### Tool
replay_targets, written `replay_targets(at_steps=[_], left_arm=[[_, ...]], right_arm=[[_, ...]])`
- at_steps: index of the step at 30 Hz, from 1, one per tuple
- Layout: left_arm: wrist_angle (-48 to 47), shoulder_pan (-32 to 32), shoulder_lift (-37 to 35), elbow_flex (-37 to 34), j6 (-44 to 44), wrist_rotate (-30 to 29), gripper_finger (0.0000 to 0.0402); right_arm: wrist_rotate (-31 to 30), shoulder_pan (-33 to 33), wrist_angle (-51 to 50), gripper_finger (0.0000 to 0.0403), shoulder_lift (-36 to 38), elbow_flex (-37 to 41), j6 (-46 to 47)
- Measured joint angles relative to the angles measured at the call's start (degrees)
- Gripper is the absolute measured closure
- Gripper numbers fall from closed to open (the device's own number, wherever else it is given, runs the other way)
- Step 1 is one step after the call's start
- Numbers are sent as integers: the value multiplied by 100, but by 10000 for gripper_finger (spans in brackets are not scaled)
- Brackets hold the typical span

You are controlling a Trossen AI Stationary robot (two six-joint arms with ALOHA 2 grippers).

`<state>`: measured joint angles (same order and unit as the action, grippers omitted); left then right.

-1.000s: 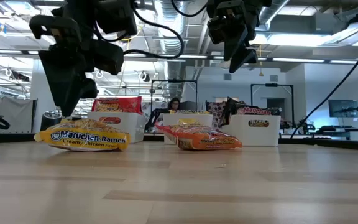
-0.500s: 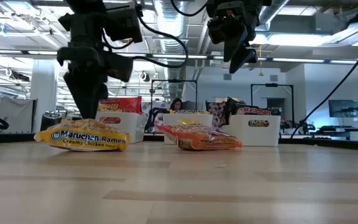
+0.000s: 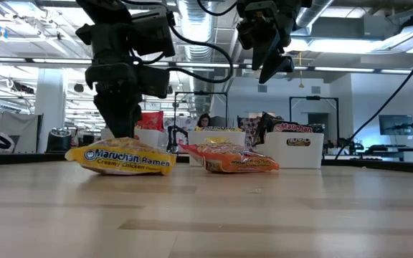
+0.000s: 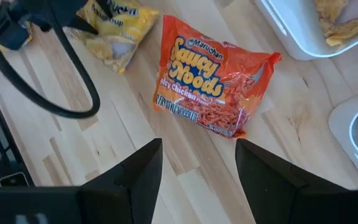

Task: Sort Maruchan noodles
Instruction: Put the yellow noodle pack into the middle white bin

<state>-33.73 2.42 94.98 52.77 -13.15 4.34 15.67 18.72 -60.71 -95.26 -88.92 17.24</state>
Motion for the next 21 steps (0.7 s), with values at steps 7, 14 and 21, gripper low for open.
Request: replay_targets(at_steps=[7, 14, 21], left_arm=[[216, -34, 25, -30, 326, 9, 336], [444, -76, 48, -46, 459, 162, 399], [376, -105, -205, 40, 791, 190, 401]], right_arm=[[-109, 4, 0, 175, 0, 0, 275], [-130, 3, 0, 175, 0, 0, 285], [-274, 4, 62, 175, 0, -2, 486]])
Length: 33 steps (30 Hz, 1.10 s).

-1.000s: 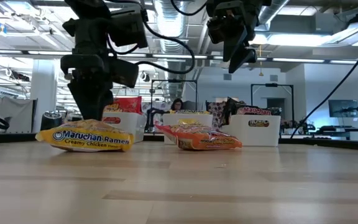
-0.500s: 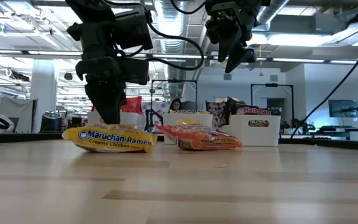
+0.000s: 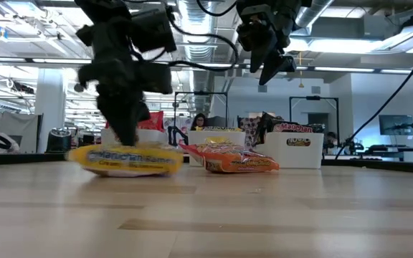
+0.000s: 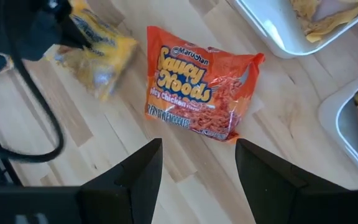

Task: Sort Maruchan noodles
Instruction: Put the yellow noodle pack into the middle white bin

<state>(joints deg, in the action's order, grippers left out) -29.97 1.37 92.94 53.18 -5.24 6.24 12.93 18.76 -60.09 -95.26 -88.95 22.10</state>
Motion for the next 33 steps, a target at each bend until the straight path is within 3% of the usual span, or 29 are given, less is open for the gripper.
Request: replay_targets(at_steps=[10, 21, 25, 33], left_arm=[[-133, -138, -705, 49, 478, -420, 401], [-279, -147, -1002, 65, 625, -749, 401], [-703, -147, -1005, 67, 419, -1127, 401], [-1754, -339, -1404, -69, -331, -881, 401]], right_arm=[[398, 0, 116, 175, 0, 0, 55], [1546, -83, 719, 175, -94, 39, -5], [1805, -188, 1159, 175, -304, 43, -45], [1985, -575, 2507, 175, -879, 33, -190]])
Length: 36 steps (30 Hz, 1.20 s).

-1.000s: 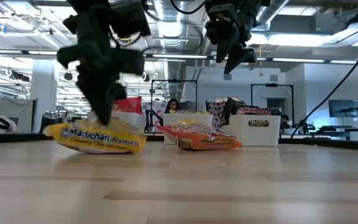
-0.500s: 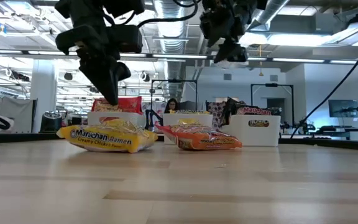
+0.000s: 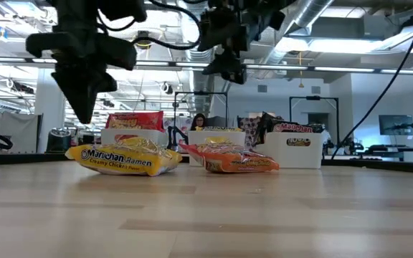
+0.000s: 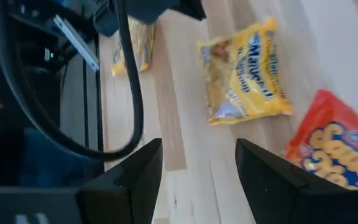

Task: Sort Maruchan noodles
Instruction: Put the yellow noodle pack into the middle white bin

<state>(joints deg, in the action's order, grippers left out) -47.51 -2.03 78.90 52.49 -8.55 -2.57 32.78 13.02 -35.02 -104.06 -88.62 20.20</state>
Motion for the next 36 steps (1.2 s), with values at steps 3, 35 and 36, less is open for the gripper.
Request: replay_targets(at_steps=[3, 35, 36], left_arm=[[127, -141, -197, -274, -262, 102, 401], [2885, -762, 708, -1147, -1408, 123, 401], [2964, -751, 789, -1144, -1415, 118, 401]], right_arm=[[8, -114, 693, 175, -244, -11, -67], [-1203, -245, 2465, 175, -1816, -26, 36], [-1201, -245, 2450, 175, -1814, -33, 37]])
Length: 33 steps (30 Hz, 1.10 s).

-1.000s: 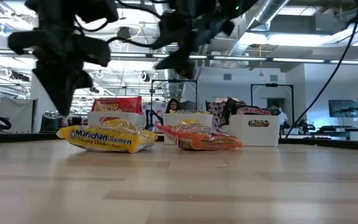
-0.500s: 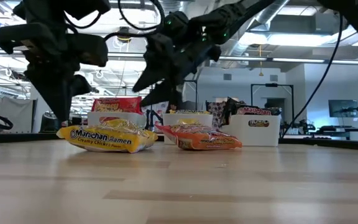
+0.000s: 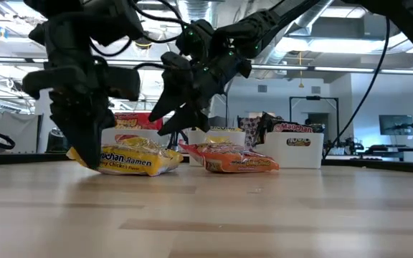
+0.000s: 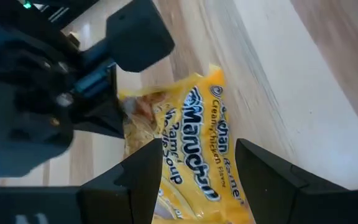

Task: Sort Maruchan noodles
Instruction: Put the yellow noodle pack into the middle white bin

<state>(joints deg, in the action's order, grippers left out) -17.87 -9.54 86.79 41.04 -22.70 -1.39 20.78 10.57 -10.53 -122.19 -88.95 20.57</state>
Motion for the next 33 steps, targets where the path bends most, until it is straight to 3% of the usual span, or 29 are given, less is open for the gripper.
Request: replay_targets(at_steps=[8, 16, 27, 33], left_arm=[[93, 92, 306, 19, 62, -123, 401], [230, 348, 316, 4, 502, -23, 401], [1100, 581, 353, -12, 809, -61, 401], [990, 599, 351, -12, 806, -41, 401]], right_arm=[[-487, -175, -325, 175, -1, -12, -148], [-599, -307, -712, 175, 0, -12, -55], [-644, -490, -750, 175, 0, -12, 116], [-1000, -494, -936, 175, 0, -12, 329]])
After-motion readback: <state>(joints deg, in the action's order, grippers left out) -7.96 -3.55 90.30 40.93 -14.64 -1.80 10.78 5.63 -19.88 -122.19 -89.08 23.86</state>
